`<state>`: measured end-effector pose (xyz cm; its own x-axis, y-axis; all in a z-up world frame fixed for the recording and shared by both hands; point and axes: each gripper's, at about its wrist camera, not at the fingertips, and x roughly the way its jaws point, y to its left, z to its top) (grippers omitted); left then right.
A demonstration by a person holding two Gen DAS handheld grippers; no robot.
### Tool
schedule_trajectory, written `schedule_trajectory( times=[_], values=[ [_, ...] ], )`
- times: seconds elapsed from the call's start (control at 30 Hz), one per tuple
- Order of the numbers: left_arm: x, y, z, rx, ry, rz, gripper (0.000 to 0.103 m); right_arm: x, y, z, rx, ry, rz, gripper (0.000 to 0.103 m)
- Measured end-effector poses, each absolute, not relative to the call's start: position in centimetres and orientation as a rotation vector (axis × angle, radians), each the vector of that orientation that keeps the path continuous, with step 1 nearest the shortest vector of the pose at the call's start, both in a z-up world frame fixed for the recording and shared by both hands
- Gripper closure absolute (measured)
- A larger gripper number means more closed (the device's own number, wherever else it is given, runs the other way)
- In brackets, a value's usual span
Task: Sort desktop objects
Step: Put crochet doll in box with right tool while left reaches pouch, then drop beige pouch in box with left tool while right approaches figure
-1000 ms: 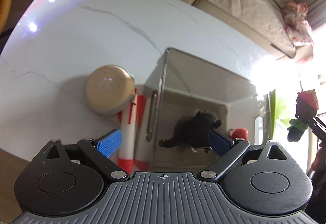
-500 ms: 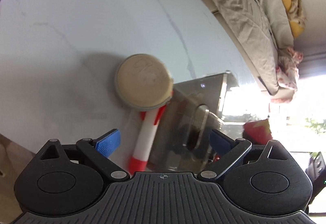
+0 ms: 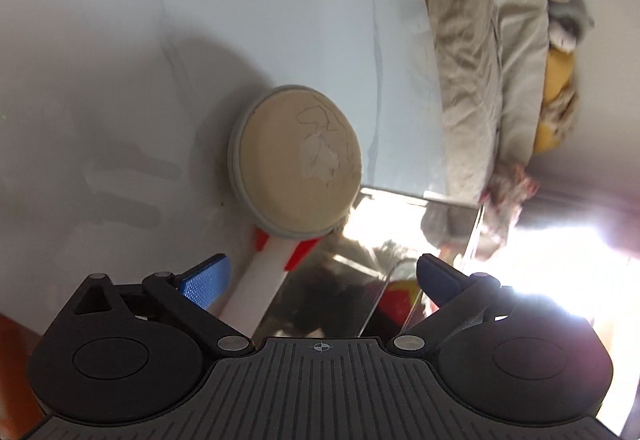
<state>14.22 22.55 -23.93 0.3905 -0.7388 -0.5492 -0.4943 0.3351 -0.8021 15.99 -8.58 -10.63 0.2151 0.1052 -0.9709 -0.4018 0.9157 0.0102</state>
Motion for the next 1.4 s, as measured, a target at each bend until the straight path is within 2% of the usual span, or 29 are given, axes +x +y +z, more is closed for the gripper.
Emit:
schedule_trajectory(
  times=[0.23, 0.33, 0.57, 0.9, 0.93, 1.0, 1.03, 1.13, 1.27, 1.4],
  values=[
    [14.0, 21.6, -25.2, -1.398, 1.116, -0.077, 0.000, 16.1, -9.3, -10.9, -0.211, 1.329, 0.342, 0.036],
    [14.6, 20.9, -25.3, -1.401, 1.098, -0.057, 0.000, 16.1, -9.9, -10.6, -0.152, 1.326, 0.345, 0.027],
    [15.7, 19.5, -26.6, -1.424, 1.143, -0.033, 0.000, 15.3, -11.4, -9.4, -0.083, 1.314, 0.370, 0.023],
    [16.9, 19.2, -26.7, -1.436, 1.097, -0.011, 0.000, 13.7, -15.0, -7.5, 0.005, 1.244, 0.397, 0.022],
    [17.0, 19.2, -26.6, -1.429, 1.100, -0.014, 0.002, 13.6, -15.6, -7.0, 0.021, 1.228, 0.403, 0.022],
    [17.1, 19.2, -26.5, -1.403, 1.107, -0.011, 0.013, 13.7, -17.4, -6.1, 0.063, 1.199, 0.408, 0.022],
    [17.1, 19.2, -26.4, -1.385, 1.114, -0.012, 0.029, 13.5, -18.1, -5.6, 0.088, 1.188, 0.413, 0.022],
    [16.8, 19.5, -26.2, -1.365, 1.100, -0.019, 0.034, 13.1, -20.4, -5.0, 0.155, 1.159, 0.413, 0.022],
    [16.8, 19.9, -24.2, -1.279, 1.063, -0.020, 0.058, 12.6, -23.3, -4.8, 0.220, 1.116, 0.391, 0.022],
    [17.1, 20.0, -20.3, -1.156, 1.026, -0.044, 0.061, 11.7, -26.2, -4.4, 0.279, 1.074, 0.361, 0.022]
  ],
)
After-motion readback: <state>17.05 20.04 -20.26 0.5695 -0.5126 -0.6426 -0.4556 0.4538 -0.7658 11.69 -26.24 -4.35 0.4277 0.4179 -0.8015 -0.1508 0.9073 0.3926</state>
